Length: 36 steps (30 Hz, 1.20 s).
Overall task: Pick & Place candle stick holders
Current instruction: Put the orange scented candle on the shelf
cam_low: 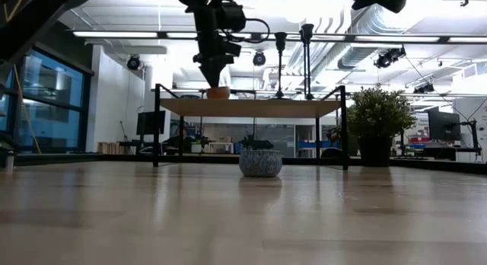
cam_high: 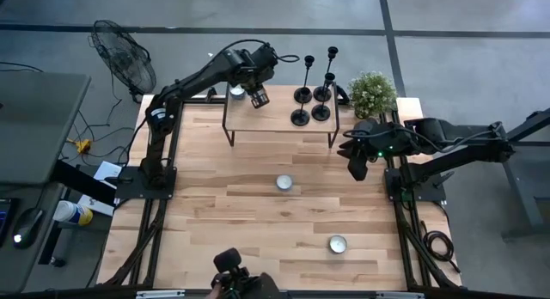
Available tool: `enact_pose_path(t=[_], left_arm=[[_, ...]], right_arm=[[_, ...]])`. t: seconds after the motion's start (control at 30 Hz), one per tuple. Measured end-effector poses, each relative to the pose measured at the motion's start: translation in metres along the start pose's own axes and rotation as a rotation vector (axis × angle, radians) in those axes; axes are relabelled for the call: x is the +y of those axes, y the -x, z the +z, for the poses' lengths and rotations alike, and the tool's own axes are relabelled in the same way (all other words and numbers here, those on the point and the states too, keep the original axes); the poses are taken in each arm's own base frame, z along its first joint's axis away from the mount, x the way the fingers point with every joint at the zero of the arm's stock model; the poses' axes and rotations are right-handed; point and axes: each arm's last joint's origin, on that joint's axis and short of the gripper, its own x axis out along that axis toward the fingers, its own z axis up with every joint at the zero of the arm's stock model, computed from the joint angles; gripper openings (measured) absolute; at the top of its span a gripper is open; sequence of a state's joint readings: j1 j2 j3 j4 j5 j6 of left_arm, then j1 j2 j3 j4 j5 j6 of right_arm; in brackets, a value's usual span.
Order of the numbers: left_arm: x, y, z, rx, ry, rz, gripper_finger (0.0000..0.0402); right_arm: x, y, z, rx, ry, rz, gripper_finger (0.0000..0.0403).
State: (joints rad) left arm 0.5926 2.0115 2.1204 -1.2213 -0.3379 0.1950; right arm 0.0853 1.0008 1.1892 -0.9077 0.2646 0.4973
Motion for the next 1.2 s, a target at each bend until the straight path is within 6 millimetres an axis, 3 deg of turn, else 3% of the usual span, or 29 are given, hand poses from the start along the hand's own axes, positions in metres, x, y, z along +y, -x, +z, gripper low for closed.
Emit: enact_pose_path(t=[0.7,1.2], left_arm=[[0.0065,-0.0035,-0.0056,0.051,0.294,0.037,0.0000],[0.0061,-0.0108,-0.0056,0.069,0.292,0.016,0.0000]], right_arm=[[0.0012,0.0001,0.0043,-0.055,-0.025,-0.009,0.0094],[0.0009,0.0001,0.0045,-0.060,-0.020,-0.018,0.0094]])
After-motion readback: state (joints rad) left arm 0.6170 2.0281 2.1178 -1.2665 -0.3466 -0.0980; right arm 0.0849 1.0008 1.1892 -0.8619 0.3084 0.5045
